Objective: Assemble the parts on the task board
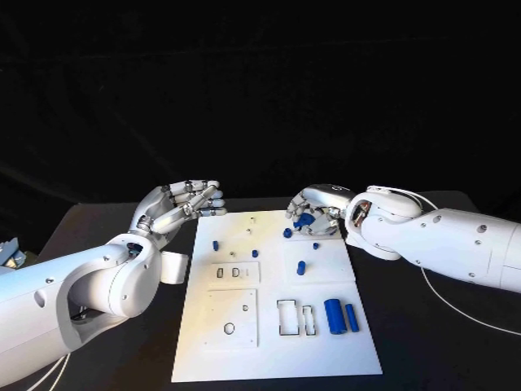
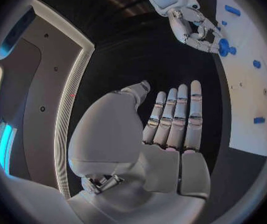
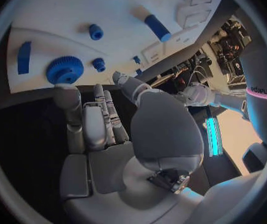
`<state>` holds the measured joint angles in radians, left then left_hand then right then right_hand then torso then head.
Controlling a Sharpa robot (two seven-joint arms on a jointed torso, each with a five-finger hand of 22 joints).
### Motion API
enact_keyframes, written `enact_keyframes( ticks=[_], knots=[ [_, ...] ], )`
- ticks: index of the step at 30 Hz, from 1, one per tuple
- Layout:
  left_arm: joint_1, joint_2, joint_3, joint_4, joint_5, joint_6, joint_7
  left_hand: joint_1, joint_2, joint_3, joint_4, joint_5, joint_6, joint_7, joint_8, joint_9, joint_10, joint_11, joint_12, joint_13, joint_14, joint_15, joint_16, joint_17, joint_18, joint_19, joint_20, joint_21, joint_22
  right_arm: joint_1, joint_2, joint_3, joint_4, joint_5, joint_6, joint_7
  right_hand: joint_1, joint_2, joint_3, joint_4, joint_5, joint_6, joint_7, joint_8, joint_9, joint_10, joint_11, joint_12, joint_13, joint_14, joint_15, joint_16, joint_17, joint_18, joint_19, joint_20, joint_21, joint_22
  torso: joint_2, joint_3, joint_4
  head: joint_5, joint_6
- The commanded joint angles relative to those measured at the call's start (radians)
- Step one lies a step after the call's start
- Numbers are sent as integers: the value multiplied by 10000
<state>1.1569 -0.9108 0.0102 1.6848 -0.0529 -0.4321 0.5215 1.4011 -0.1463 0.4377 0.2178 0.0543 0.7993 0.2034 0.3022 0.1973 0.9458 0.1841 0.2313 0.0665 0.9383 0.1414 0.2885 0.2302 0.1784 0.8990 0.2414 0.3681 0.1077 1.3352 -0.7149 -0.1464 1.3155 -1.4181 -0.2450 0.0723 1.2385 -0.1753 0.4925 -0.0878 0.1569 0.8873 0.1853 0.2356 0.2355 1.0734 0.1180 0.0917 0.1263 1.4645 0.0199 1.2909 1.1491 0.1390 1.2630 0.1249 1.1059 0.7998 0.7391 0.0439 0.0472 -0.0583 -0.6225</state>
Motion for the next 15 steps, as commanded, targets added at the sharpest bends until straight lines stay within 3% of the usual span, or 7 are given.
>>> enact_keyframes(
  ticks=[1,6,15],
  knots=[
    [19,3,12,69,-1,300,10,-8,-82,37,12,19,40,355,15,9,50,6,-47,2,19,3,0,16,48,34,0,10,-13,9,79,8,-5,-1200,180,-754,20,-99,6,62,17,-69,0,41,23,-83,2,95,20,374,82,168,182,-132,127,12,180,259,153,28,65,-66,26],
    [20,-29,16,133,-1,316,11,-10,-82,37,12,19,40,356,14,9,49,6,-51,1,16,3,-2,17,48,33,0,9,-14,4,174,8,-22,-1525,175,-932,53,-93,9,83,27,-87,-5,59,64,-141,2,198,46,396,89,362,381,-166,195,22,389,546,218,26,128,-88,14],
    [20,-89,31,190,-1,320,10,-12,-79,40,12,20,40,357,13,8,48,7,-58,0,12,5,-5,18,47,32,0,8,-16,-3,244,8,34,-1704,211,-1003,97,-59,63,128,41,-44,-29,119,142,-111,-21,419,109,439,82,663,700,-251,383,28,824,1177,273,-6,145,-110,15]
  ],
)
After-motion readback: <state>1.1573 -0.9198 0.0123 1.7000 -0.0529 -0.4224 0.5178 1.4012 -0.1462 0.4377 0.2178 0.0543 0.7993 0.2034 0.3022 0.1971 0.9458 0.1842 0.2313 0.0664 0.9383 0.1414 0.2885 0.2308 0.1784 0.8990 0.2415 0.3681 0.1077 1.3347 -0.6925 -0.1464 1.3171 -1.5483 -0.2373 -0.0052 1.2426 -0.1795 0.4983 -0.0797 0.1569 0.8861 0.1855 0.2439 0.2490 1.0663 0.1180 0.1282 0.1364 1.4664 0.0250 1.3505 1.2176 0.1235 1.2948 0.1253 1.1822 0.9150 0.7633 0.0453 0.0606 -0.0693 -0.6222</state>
